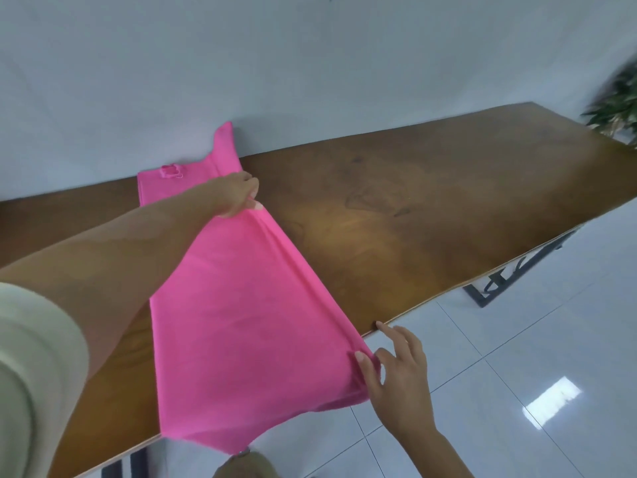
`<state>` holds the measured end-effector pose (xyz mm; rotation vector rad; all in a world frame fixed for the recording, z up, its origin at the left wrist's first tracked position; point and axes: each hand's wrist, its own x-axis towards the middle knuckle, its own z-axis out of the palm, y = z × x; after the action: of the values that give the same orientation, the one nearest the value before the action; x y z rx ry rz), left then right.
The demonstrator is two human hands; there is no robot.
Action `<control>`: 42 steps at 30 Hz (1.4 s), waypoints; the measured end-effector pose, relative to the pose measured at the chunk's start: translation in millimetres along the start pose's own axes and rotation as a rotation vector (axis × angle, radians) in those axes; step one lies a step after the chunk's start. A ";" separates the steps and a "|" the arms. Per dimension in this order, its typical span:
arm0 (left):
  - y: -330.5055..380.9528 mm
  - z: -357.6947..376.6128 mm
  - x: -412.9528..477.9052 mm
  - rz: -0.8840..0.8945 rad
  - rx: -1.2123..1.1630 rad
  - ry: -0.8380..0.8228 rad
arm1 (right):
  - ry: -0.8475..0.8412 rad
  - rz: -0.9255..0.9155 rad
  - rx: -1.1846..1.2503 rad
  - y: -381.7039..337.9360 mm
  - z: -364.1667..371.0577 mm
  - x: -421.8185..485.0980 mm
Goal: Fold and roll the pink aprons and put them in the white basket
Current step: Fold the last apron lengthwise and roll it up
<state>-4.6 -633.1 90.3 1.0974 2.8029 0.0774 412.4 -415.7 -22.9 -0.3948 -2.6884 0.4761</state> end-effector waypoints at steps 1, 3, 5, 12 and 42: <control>-0.4 -2.0 -2.5 0.008 0.002 0.004 | 0.054 -0.017 0.019 0.8 -1.4 -4.4; -2.0 -4.9 -6.3 0.021 0.000 0.015 | 0.111 -0.006 0.079 0.9 -4.0 -12.4; -4.6 -6.9 -10.1 0.024 0.005 0.019 | 0.021 0.078 0.195 -2.4 -6.3 -20.0; -16.5 -8.1 -19.0 0.064 -0.045 0.046 | -0.206 0.341 0.182 -29.2 -11.6 -39.2; -146.3 13.0 -177.3 -0.052 0.030 0.013 | -0.050 -0.231 -0.165 -224.0 20.1 -141.5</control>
<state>27.8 -860.9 81.6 1.0339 2.8507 0.0383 484.1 -670.6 -0.5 -0.1149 -2.7854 0.2005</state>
